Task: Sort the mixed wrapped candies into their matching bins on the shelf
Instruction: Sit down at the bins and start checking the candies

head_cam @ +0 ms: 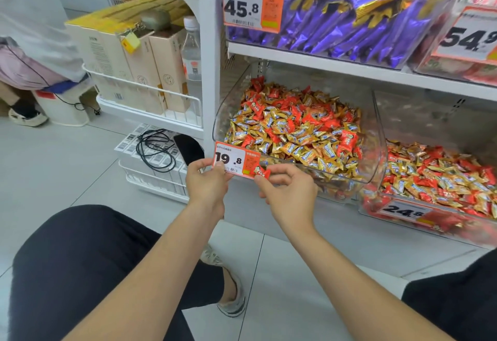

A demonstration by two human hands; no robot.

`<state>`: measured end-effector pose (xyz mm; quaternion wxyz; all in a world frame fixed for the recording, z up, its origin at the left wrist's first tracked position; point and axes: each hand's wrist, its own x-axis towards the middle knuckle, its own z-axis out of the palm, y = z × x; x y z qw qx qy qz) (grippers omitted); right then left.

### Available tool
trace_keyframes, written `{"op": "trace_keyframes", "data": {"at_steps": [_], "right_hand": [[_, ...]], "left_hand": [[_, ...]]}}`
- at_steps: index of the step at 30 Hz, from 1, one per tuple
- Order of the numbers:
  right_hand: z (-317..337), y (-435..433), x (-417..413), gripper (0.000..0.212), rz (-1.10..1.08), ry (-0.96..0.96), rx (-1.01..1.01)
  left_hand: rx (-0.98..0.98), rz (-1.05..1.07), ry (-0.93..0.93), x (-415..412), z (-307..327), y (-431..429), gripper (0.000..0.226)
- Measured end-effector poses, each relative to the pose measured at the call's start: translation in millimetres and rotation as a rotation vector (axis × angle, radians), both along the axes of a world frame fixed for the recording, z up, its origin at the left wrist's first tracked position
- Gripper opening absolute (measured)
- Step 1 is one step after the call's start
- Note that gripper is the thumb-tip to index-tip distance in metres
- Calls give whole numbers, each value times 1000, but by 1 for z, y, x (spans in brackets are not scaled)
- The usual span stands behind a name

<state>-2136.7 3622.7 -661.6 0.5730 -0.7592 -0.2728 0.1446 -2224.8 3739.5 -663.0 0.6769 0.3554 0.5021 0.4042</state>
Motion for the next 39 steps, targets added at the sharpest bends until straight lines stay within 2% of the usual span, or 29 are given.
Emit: {"op": "trace_keyframes", "data": {"at_steps": [9,13,18,22,26,28,30,32,35,37,39], "right_hand": [[8,6,-1,19,-19,-128,-30],[23,0,-2,22,56,-160,-37],[55,-17,18,22,67,-310,-61],[77,-35,62,23,-18,-532,-169],[88,-56,100,40,181,-639,-436],[95,-75,114,42,215,-704,-429],[105,-90,124,31,258,-746,-427],[119,-113,142,23,285,-744,-417],[146,-152,173,24,205,-673,-366],[156,-177,203,27,192,-582,-461],[151,-198,235,28,236,-554,-692]], "left_hand": [[-7,13,40,-1,1,-1,27],[37,-27,46,-4,2,-4,35],[389,-158,353,3,6,-21,29],[979,-277,573,16,24,-37,16],[1403,-564,768,41,59,-68,5],[1472,-665,794,52,68,-85,3],[1456,-769,818,57,70,-95,4],[1474,-875,822,69,69,-106,8],[1508,-1008,743,88,74,-127,9],[1550,-1050,668,103,81,-140,6],[1602,-1050,625,119,86,-151,2]]}}
